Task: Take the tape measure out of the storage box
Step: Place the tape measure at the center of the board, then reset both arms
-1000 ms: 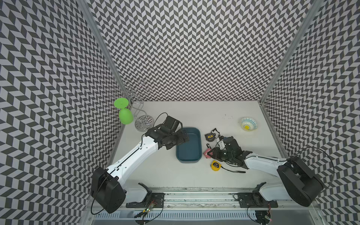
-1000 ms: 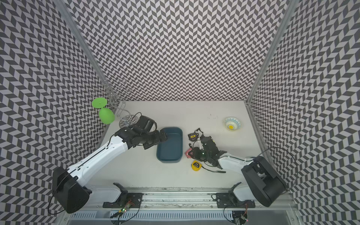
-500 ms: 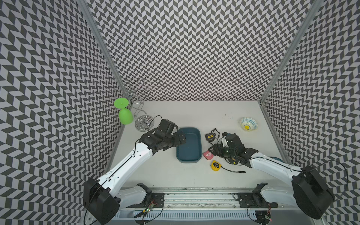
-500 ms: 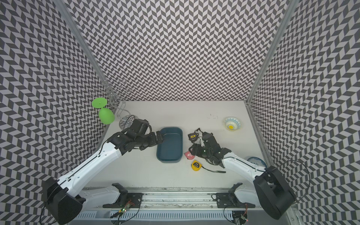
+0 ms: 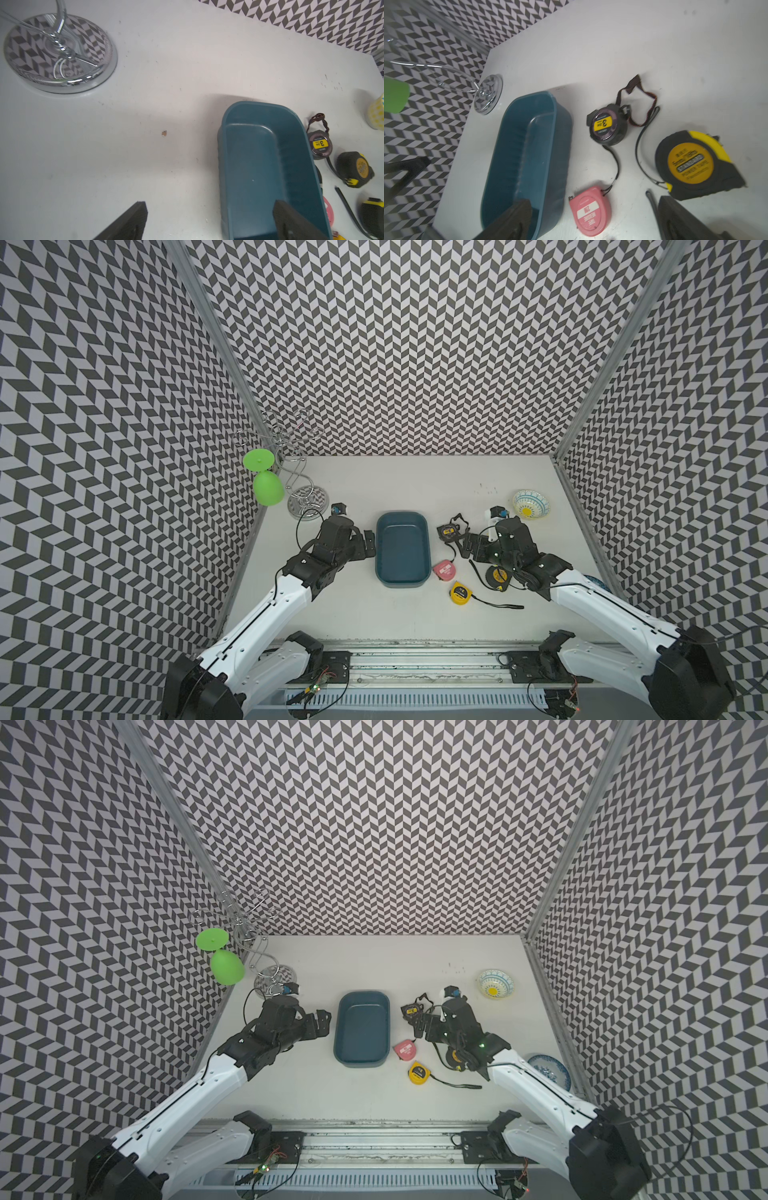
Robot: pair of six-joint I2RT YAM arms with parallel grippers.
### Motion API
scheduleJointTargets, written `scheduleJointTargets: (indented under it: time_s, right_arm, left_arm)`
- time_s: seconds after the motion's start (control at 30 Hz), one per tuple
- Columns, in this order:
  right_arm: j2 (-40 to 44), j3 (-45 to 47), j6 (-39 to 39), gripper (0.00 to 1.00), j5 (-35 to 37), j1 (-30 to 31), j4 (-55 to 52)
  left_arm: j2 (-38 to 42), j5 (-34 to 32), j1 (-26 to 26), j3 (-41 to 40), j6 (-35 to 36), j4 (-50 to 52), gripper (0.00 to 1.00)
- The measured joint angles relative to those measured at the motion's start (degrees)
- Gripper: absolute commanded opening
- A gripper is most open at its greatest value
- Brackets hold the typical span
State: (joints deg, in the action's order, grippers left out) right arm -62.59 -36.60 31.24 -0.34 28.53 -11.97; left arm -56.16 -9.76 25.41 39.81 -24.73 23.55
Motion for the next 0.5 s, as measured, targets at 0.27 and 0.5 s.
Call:
scheduleJointTargets:
  time_s: [0.27, 0.5]
  right_arm:
    - [-2.03, -0.85, -9.53, 0.99, 9.25, -8.74, 6.99]
    - [-7.48, 0.09, -17.62, 1.00, 15.45, -15.41, 18.86]
  left_arm:
    - [-1.11, -1.68, -5.49, -5.09, 8.46, -15.43, 1.00]
    - [-1.05, -2.21, -11.10, -16.83, 17.35, -37.77, 1.00]
